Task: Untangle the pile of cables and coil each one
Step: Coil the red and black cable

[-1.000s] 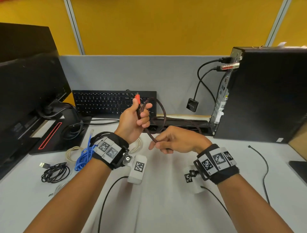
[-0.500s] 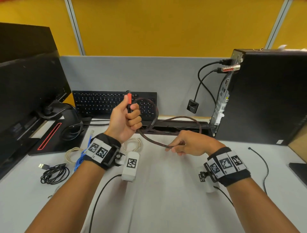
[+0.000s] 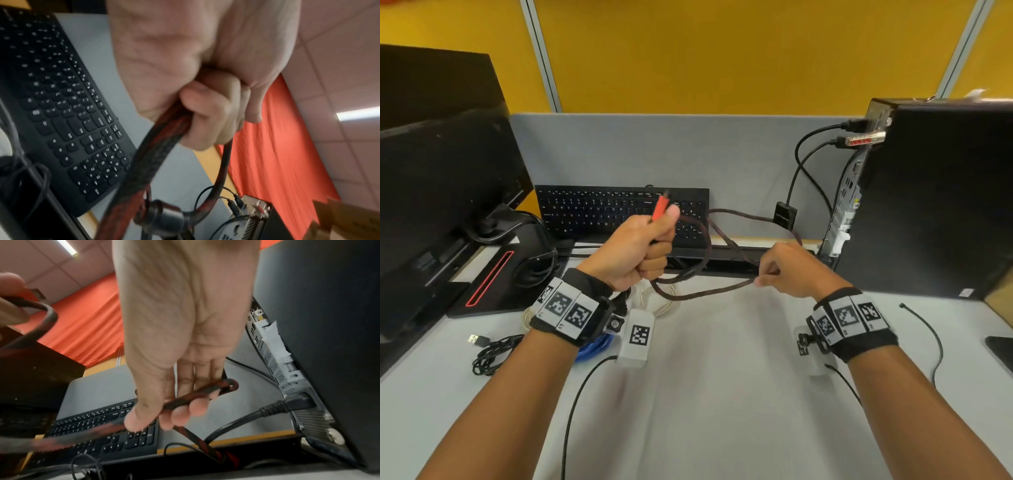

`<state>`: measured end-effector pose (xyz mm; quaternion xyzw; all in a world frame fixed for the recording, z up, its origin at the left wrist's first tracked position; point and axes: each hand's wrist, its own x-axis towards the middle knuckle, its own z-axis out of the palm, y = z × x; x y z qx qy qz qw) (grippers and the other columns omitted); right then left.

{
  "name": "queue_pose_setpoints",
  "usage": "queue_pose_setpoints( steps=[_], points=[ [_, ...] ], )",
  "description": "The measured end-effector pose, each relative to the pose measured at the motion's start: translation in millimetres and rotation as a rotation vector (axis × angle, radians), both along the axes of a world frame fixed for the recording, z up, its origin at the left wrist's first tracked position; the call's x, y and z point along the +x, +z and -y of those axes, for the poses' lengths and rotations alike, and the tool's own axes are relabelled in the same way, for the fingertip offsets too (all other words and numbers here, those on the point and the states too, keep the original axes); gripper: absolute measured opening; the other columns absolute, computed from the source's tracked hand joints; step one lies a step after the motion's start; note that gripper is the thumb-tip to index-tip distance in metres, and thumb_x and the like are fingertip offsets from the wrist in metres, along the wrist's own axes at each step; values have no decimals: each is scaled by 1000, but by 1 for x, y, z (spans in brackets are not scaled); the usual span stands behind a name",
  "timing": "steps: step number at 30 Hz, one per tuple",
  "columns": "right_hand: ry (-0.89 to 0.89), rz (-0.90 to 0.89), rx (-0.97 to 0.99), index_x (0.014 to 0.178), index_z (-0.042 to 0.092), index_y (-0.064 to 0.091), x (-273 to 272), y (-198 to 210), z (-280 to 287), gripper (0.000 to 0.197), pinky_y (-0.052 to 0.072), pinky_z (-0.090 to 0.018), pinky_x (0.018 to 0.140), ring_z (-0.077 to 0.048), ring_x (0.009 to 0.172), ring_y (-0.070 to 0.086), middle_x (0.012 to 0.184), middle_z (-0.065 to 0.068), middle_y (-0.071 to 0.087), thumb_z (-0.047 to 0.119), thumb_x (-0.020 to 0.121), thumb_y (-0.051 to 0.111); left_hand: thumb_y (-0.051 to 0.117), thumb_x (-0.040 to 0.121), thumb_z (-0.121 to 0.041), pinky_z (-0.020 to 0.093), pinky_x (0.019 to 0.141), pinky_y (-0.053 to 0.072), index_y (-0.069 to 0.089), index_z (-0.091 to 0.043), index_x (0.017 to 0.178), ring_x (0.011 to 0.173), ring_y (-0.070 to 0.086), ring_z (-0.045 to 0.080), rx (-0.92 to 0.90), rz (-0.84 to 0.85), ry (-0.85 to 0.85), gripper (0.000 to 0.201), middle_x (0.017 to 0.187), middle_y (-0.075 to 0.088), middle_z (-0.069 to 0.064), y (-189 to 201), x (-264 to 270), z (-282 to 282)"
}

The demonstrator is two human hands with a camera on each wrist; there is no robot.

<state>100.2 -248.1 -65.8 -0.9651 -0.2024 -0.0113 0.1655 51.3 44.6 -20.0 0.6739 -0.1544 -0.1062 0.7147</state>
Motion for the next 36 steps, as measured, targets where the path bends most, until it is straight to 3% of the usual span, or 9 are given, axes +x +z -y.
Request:
queue_pose_setpoints(
  steps=[4,8,15,19,22,25,28,31,36],
  points=[
    [-152,154,-88,70,17,71,-1,-7,-4,46,37,-32,86,-15,73,58,68,9,61,63,71,80,62,92,-52,20,38,23,45,-28,56,38,20,11,201,30,-14,46,50,25,-8,-3,-6,-3],
    [-157,220,-114,71,21,67,-9,-7,-17,46,33,-38,96,-13,73,54,67,12,58,66,71,77,61,96,-46,22,40,25,58,-31,52,41,21,13,428,105,-19,47,51,27,-7,-8,-12,7],
    [92,411,-22,84,24,66,-26,15,-41,22,30,-31,84,-12,90,40,88,10,52,38,81,82,59,97,-44,23,40,23,65,-34,57,43,19,13,407,48,14,42,53,26,-6,-21,-14,7],
    [143,474,140,86,17,68,-24,25,-47,12,32,-24,79,-11,94,35,94,6,43,6,88,74,63,89,-47,20,39,18,43,-27,55,43,14,11,187,-32,14,44,54,20,-5,-35,-21,9],
    [14,257,140,98,18,67,-15,30,-40,16,37,-30,84,-17,103,40,101,1,43,20,88,78,61,87,-47,18,38,17,32,-26,61,40,14,9,13,-30,73,45,53,19,-6,-40,-24,9],
    [-180,-83,-125,118,18,62,-10,19,-29,41,43,-39,95,-29,118,44,117,-6,43,37,85,79,61,86,-49,16,36,18,29,-26,62,38,15,7,-70,-42,106,46,51,19,-8,-37,-23,3],
    [-340,-107,-257,124,17,55,-9,1,-21,48,37,-48,108,-35,128,38,130,-11,40,38,86,76,63,84,-52,17,36,19,28,-25,65,40,15,9,-52,-46,122,48,53,20,-6,-37,-22,-4],
    [-442,-196,-250,128,9,48,-6,-3,-16,54,46,-46,99,-36,120,48,132,-16,45,28,87,76,60,87,-50,18,37,19,32,-25,62,40,16,9,-44,-42,140,46,52,21,-7,-40,-23,-7],
    [-407,-251,-120,99,-1,60,4,-1,-12,12,51,-35,67,-31,87,61,106,-17,64,6,90,65,62,88,-50,18,38,20,33,-26,60,40,16,10,-32,-29,129,47,52,21,-7,-43,-22,-5]
  ],
)
